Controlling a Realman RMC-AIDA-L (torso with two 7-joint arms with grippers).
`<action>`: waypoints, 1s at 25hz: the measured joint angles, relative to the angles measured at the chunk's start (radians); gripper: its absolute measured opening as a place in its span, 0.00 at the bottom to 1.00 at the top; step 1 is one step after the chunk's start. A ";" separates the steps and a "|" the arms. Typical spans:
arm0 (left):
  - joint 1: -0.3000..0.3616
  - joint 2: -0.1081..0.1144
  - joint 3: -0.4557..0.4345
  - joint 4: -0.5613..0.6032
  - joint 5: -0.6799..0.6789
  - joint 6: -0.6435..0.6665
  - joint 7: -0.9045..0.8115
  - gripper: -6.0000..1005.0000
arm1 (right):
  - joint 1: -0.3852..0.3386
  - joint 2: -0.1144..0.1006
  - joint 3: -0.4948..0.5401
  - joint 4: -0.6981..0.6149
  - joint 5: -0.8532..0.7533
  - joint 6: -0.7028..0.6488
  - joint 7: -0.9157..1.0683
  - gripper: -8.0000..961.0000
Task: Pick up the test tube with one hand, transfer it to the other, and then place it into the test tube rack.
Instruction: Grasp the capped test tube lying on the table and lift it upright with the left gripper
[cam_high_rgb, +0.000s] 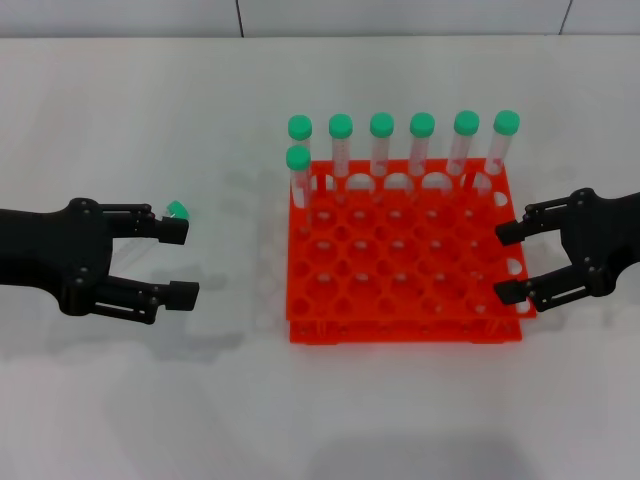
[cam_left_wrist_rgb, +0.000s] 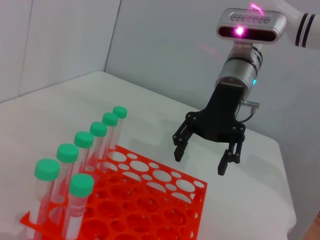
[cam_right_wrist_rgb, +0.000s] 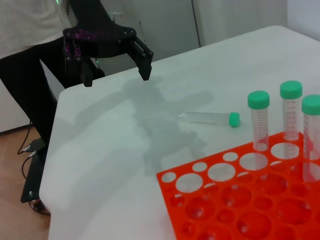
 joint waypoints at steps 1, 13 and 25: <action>0.000 -0.001 0.000 -0.001 0.000 0.000 0.000 0.87 | 0.000 0.001 0.000 0.000 0.000 0.002 -0.003 0.82; 0.001 -0.001 0.000 -0.005 0.002 -0.001 0.000 0.87 | 0.000 0.009 0.002 0.000 0.000 0.013 -0.030 0.82; -0.011 -0.004 0.000 0.040 0.040 -0.003 -0.170 0.87 | -0.015 0.023 -0.001 -0.008 -0.001 0.022 -0.035 0.82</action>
